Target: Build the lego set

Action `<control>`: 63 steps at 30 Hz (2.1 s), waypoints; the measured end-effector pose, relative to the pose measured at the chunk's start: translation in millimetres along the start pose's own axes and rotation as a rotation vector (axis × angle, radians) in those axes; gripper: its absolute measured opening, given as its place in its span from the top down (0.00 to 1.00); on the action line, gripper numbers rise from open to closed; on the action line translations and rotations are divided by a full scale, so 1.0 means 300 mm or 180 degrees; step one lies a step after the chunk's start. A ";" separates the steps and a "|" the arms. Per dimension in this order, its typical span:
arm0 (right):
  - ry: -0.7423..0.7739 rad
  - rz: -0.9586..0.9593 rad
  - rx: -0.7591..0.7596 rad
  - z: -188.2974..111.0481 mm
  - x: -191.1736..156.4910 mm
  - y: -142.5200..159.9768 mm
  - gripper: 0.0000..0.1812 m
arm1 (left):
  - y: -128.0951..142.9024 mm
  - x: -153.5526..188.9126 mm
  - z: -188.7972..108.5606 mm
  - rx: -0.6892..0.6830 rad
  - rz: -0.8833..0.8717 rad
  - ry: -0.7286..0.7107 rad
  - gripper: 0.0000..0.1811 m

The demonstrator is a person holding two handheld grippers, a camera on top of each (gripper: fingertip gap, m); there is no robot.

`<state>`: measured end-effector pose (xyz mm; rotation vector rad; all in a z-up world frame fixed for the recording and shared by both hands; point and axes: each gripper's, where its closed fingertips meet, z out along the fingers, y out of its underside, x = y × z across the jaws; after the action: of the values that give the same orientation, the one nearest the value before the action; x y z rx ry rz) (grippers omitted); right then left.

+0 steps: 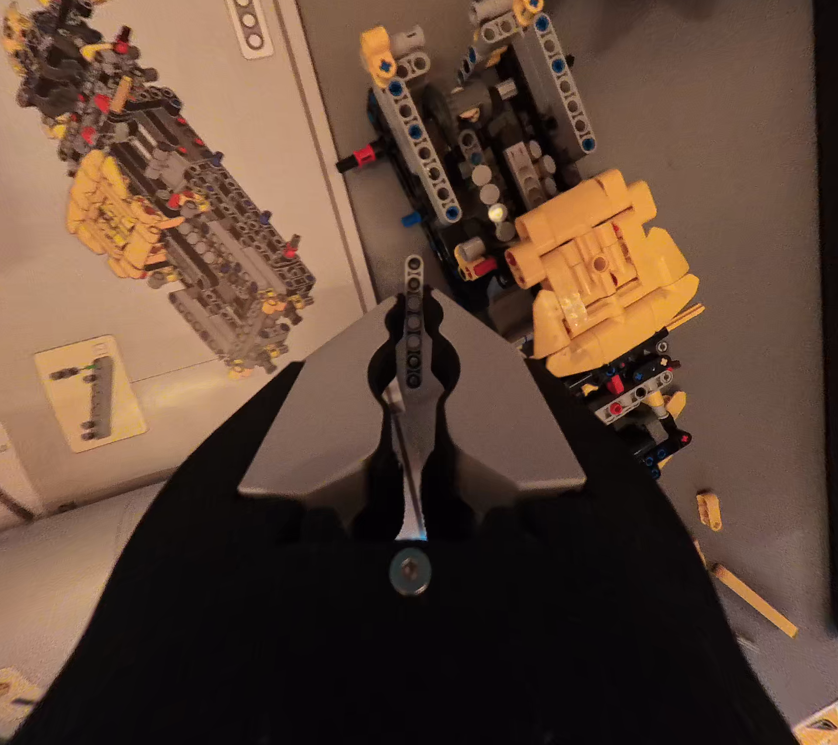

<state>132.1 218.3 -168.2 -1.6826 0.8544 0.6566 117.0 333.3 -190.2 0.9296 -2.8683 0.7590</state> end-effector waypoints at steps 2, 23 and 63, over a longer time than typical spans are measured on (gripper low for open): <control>-0.0116 0.0023 0.0041 -0.006 -0.015 0.001 0.79 | 0.016 -0.009 0.014 -0.0021 0.0005 -0.0128 0.96; -0.0154 0.0001 -0.0016 0.009 -0.022 0.009 0.81 | -0.025 -0.086 0.012 0.0130 -0.0342 0.0046 0.82; -0.2223 -0.1404 0.0626 -0.107 -0.579 -0.098 0.71 | -0.344 0.259 -0.399 0.2074 -0.0443 -0.0376 0.96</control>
<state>53.7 228.4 -7.6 -1.2650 0.0421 0.7490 96.9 273.8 -25.6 1.2383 -2.6266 1.7224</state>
